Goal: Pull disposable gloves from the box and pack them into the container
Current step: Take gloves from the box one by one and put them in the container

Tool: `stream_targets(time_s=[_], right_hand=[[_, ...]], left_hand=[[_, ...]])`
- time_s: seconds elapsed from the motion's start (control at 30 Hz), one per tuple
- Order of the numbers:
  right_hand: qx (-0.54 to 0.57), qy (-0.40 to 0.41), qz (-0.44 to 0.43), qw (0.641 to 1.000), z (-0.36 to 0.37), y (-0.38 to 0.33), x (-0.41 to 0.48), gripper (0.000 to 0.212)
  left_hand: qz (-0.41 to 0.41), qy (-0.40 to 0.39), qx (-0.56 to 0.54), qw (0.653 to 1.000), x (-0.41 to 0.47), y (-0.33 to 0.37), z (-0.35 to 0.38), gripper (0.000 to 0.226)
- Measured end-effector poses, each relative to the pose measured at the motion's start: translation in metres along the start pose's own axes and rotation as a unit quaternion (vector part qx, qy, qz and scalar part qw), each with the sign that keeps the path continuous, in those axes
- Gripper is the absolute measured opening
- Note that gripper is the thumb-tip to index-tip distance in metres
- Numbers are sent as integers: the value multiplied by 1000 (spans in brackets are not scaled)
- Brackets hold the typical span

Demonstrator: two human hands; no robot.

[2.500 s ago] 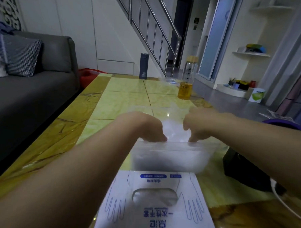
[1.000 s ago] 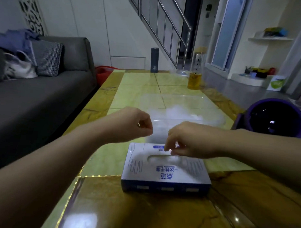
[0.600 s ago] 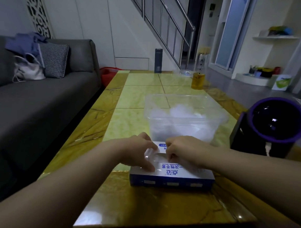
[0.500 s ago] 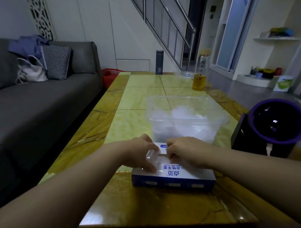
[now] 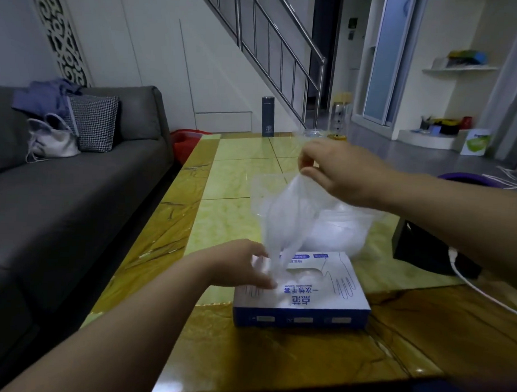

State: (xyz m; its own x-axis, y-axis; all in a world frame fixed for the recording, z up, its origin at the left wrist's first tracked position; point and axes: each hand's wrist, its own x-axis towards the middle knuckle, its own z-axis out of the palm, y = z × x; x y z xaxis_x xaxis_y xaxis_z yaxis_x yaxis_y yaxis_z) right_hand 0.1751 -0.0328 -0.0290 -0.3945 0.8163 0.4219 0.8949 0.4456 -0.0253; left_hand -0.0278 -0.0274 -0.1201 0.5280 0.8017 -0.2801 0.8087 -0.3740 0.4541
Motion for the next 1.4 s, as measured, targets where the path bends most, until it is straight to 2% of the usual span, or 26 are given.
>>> stream_targets(time_s=[0.07,0.1,0.2,0.27,0.33,0.4,0.5,0.57,0.6,0.7,0.77,0.83,0.87,0.9,0.97,1.03,1.07,1.1,1.13,1.17,1.27,1.3,1.33,1.4], right_hand=[[15,33,-9,999,-5,3,0,7],[26,44,-13,999,-7,4,0,7],[45,31,-33,998,-14,3,-2,8],[42,6,-48,998,-15,1,-5,8],[39,-1,-63,997,-16,-1,-8,10],[42,-3,-73,996,-18,-1,-11,12],[41,-5,-79,996,-22,2,-15,9],[33,-5,-85,996,-24,1,-15,3],[25,-7,-87,996,-24,0,-15,4],[-2,-9,-83,997,-19,-3,-18,7],[64,2,-56,996,-11,2,-22,7],[196,22,68,978,-5,9,-26,17],[270,32,150,951,-2,14,-28,25],[348,38,231,908,0,19,-32,34],[497,21,357,791,4,28,-41,53],[600,3,416,684,6,33,-49,58],[637,-4,422,646,7,35,-52,56],[665,-10,413,623,6,36,-55,53],[680,-13,393,619,5,35,-56,51],[679,-12,369,634,6,36,-54,55],[639,18,317,700,-4,32,-47,94],[632,34,302,713,-7,31,-44,98],[625,46,284,726,-10,31,-42,93],[612,50,242,752,-17,31,-39,67]], left_hand=[[35,-13,-165,986,-10,-2,-10,54],[47,-27,-251,966,-16,-3,-14,55],[84,-50,-479,873,-33,-6,-27,69],[104,-54,-594,796,-36,-6,-33,92],[126,-66,-656,741,-37,-4,-40,109],[149,-82,-667,726,-37,1,-46,109],[118,-57,-702,700,-36,13,-52,103],[95,-26,-714,693,-37,22,-54,96],[87,-7,-707,701,-37,28,-55,84],[35,66,-674,735,-30,46,-51,30],[17,116,-670,733,-19,57,-42,5],[27,153,-690,707,-8,61,-36,11],[32,183,-699,691,-3,61,-34,18],[36,214,-702,679,2,63,-33,23],[37,271,-704,655,10,69,-32,22],[39,317,-707,631,16,76,-33,23],[40,336,-703,625,19,80,-34,27],[44,348,-695,627,22,85,-36,29],[49,356,-687,632,24,89,-37,29],[51,360,-680,637,26,93,-38,28],[44,372,-652,660,32,101,-41,30],[45,378,-637,671,33,103,-41,31],[48,383,-621,682,34,103,-42,31],[54,389,-589,706,34,105,-45,28]])
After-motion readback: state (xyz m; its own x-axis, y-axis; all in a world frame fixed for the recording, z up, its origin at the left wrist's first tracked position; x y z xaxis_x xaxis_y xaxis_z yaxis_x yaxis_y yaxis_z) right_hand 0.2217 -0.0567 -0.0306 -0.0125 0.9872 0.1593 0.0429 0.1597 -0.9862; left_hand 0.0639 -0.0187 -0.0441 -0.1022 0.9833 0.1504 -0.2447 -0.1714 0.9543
